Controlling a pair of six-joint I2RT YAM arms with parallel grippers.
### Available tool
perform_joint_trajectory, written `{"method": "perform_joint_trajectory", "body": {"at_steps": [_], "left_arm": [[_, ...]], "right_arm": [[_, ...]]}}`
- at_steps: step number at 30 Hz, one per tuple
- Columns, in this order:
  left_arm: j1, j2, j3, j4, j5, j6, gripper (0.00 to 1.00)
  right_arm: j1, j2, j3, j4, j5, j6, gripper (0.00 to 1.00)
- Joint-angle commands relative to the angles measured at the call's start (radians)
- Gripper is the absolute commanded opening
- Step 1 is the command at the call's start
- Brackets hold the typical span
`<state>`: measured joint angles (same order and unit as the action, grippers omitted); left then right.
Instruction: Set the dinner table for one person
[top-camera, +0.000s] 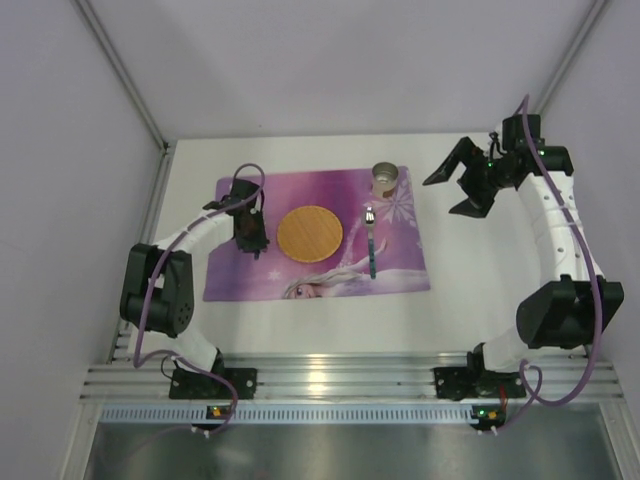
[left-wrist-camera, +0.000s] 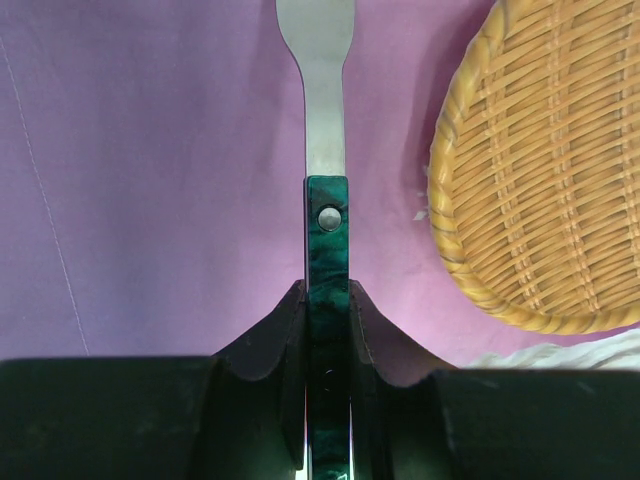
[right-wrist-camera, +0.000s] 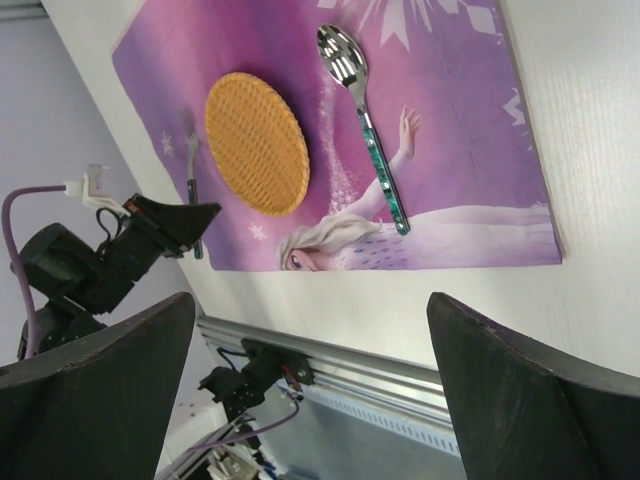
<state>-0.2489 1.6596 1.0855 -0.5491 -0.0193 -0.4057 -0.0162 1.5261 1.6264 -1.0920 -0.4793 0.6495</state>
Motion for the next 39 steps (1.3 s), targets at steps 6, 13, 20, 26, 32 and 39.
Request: {"method": "perform_joint_trajectory", "body": {"at_steps": [6,13,20,26,32,39], "left_arm": [[0.030,0.020,0.008,0.075,0.090,0.085,0.09],[0.037,0.045,0.024,0.060,0.056,0.088,0.33],[0.042,0.036,0.062,0.012,0.047,0.093,0.41],[0.042,-0.075,0.184,-0.061,-0.030,0.108,0.50],[0.042,-0.282,0.151,0.035,-0.134,0.105,0.58],[0.040,-0.633,-0.532,0.838,-0.284,0.359,0.57]], "right_arm": [[-0.014,-0.011,-0.026,0.007,0.028,-0.036,1.00],[-0.016,0.026,0.009,0.014,0.044,-0.034,1.00],[-0.016,0.046,0.010,0.035,0.061,-0.036,1.00],[-0.013,0.008,0.050,0.133,-0.004,-0.060,1.00],[0.090,-0.082,0.178,0.201,0.109,-0.175,1.00],[0.148,-0.498,-0.225,0.543,0.274,-0.185,1.00]]}}
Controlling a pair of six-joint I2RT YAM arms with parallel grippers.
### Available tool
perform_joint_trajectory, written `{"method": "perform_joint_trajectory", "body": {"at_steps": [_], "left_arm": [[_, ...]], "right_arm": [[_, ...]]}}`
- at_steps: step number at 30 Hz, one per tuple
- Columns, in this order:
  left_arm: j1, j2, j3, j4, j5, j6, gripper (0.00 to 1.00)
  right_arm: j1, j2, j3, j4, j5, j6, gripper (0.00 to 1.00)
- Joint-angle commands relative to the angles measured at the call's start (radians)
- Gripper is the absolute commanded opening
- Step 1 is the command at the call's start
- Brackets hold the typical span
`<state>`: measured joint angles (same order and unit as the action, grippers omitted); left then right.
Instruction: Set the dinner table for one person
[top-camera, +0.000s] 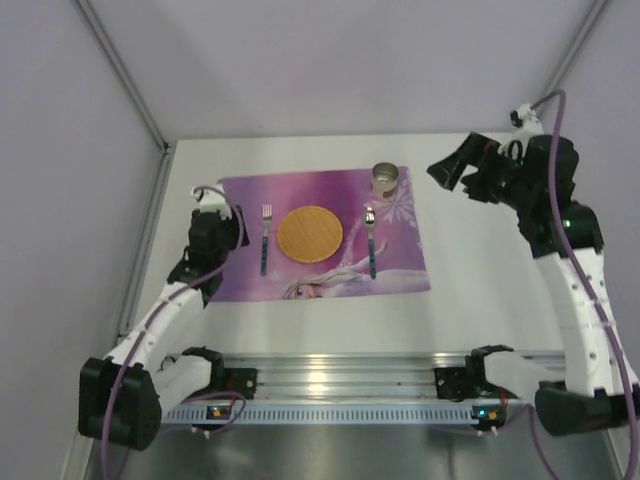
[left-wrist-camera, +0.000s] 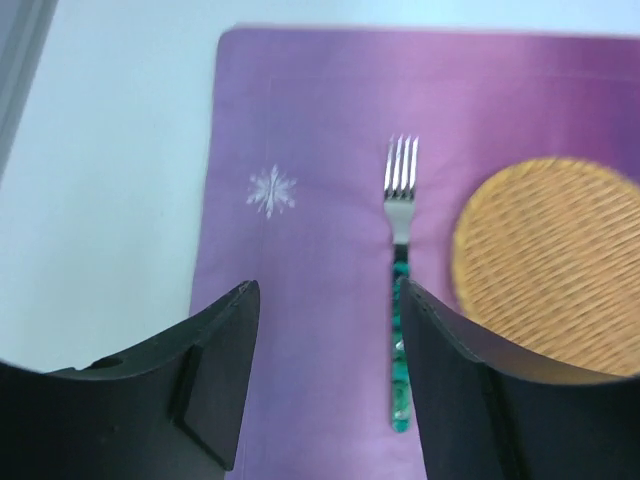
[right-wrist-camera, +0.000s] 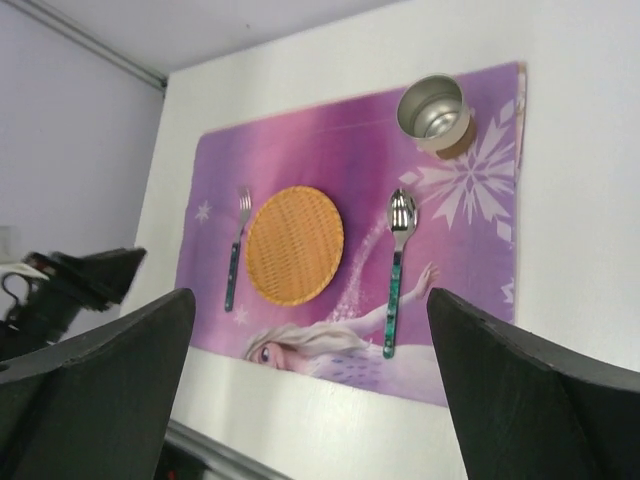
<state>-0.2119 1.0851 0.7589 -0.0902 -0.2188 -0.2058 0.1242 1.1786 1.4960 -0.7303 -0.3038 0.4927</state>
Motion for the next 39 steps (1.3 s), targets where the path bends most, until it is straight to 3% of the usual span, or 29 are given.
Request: {"method": "perform_joint_trajectory", "body": {"at_steps": [1,2,6,10,16,19,23,24,28,29,39], "left_arm": [[0.003,-0.077,-0.336,0.509,-0.052,0.196,0.65],[0.005,-0.085,-0.352,0.503,-0.063,0.219,0.74],[0.020,-0.018,-0.435,0.612,-0.217,0.224,0.74],[0.083,0.091,-0.501,0.762,-0.076,0.220,0.73],[0.095,0.303,-0.428,0.961,-0.059,0.267,0.75],[0.124,0.377,-0.357,0.929,-0.016,0.208,0.75],[0.155,0.482,-0.428,1.142,0.051,0.141,0.71],[0.181,0.481,-0.425,1.136,0.073,0.135,0.76],[0.180,0.478,-0.435,1.153,0.076,0.138,0.76],[0.180,0.480,-0.435,1.158,0.076,0.140,0.98],[0.180,0.480,-0.443,1.175,0.075,0.144,0.99]], "right_arm": [[0.006,-0.181,-0.165,0.205,0.118,-0.028,1.00],[0.008,-0.209,-0.199,0.216,0.153,-0.025,1.00],[0.006,-0.335,-0.313,0.246,0.190,-0.034,1.00],[0.032,-0.343,-0.315,0.183,0.224,-0.043,1.00],[0.046,-0.350,-0.344,0.175,0.183,-0.019,1.00],[0.069,-0.336,-0.347,0.173,0.164,-0.016,1.00],[0.091,-0.313,-0.339,0.175,0.164,-0.016,1.00],[0.095,-0.303,-0.338,0.177,0.167,-0.020,1.00],[0.115,-0.280,-0.344,0.183,0.172,-0.020,1.00],[0.117,-0.275,-0.347,0.187,0.170,-0.014,1.00],[0.126,-0.189,-0.338,0.261,0.140,0.076,1.00]]}}
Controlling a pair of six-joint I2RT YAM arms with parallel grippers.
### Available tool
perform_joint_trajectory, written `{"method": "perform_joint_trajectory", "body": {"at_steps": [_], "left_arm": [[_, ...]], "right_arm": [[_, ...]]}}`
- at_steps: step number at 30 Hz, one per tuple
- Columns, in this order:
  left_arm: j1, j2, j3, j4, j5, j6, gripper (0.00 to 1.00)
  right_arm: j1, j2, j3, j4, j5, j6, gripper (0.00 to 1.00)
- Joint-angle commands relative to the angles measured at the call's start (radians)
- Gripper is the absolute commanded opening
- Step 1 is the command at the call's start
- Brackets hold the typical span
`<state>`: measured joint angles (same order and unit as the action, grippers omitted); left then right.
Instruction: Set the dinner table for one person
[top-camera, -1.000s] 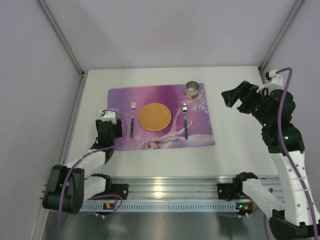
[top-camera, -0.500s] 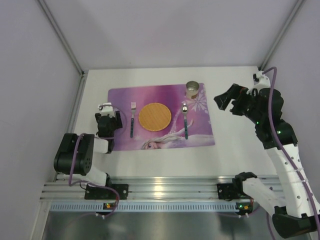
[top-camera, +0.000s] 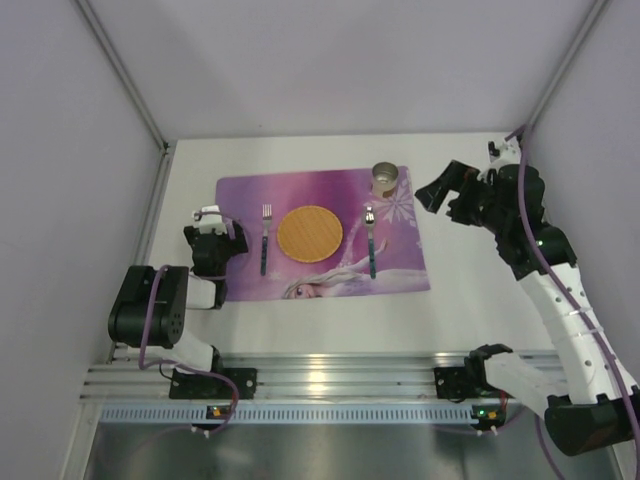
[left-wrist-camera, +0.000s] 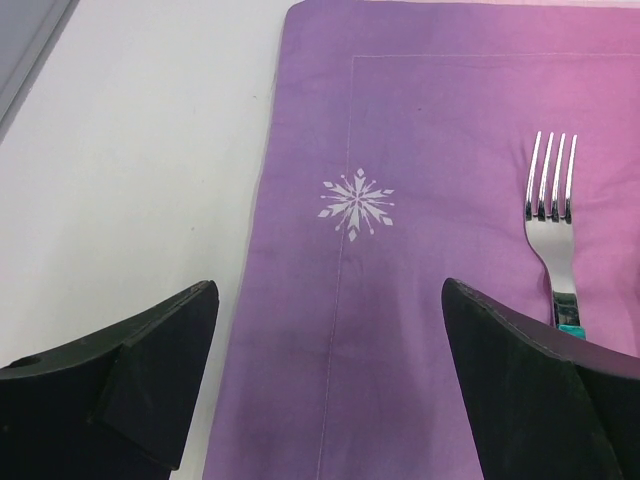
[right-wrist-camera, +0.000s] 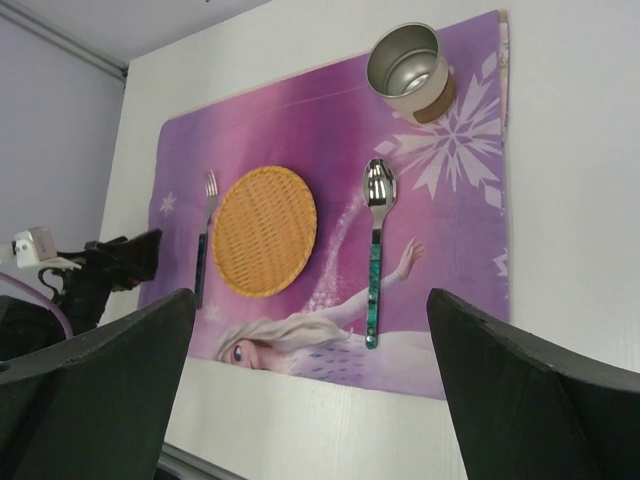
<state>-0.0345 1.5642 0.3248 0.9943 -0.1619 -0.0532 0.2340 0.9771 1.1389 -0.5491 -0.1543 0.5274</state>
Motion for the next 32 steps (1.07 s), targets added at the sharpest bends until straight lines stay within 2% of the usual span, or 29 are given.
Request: {"method": "perform_joint_trajectory", "body": {"at_steps": [1,6,11,15,21,27,29,32], "left_arm": [[0.002,0.000,-0.009,0.090,0.019,-0.008,0.99],[0.002,0.000,-0.009,0.090,0.018,-0.008,0.99],[0.002,0.000,-0.009,0.090,0.018,-0.008,0.99],[0.002,0.002,-0.009,0.090,0.019,-0.008,0.99],[0.002,0.000,-0.009,0.090,0.018,-0.008,0.99],[0.002,0.000,-0.009,0.090,0.019,-0.008,0.99],[0.002,0.000,-0.009,0.090,0.019,-0.008,0.99],[0.002,0.000,-0.009,0.092,0.019,-0.008,0.99]], "right_arm": [[0.018,0.017,0.016,0.081,-0.017,0.055,1.00],[0.019,-0.041,-0.109,0.206,-0.021,0.065,1.00],[0.027,-0.132,-0.269,0.232,0.134,-0.145,1.00],[0.033,-0.193,-0.346,0.233,0.239,-0.204,1.00],[0.062,-0.287,-0.370,0.194,0.337,-0.166,1.00],[0.062,-0.321,-0.344,0.141,0.341,-0.165,1.00],[0.062,-0.345,-0.352,0.159,0.294,-0.196,1.00],[0.062,-0.321,-0.317,0.124,0.292,-0.210,1.00]]}}
